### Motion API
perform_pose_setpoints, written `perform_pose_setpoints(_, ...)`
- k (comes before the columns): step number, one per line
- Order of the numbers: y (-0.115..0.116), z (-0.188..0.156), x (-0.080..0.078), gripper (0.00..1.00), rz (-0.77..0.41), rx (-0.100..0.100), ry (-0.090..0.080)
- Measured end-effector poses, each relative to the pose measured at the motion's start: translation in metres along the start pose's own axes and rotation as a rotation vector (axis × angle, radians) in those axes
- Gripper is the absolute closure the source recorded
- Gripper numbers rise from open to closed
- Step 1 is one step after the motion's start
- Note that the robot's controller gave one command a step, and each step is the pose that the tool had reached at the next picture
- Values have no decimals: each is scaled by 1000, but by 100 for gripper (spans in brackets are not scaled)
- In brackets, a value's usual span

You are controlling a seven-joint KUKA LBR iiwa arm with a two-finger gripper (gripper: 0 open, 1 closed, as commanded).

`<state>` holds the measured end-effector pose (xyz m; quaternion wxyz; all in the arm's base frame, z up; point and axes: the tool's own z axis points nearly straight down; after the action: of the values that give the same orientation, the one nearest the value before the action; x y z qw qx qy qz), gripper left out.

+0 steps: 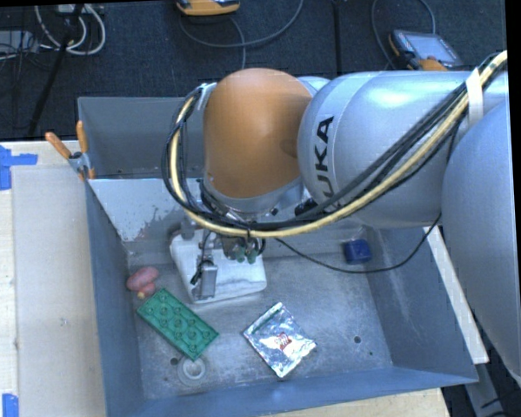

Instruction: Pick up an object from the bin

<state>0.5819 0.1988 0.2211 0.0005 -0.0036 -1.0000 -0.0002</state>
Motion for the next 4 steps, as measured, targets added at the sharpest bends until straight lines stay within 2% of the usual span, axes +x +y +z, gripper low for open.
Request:
perform_pose_setpoints(1,14,84,30,0,119,4,8)
perform_pose_setpoints(2,15,152,43,0,229,-2,1)
perform_pose_setpoints(3,18,143,38,100,232,-11,-13)
perform_pose_setpoints(4,-12,2,14,100,256,-3,-10)
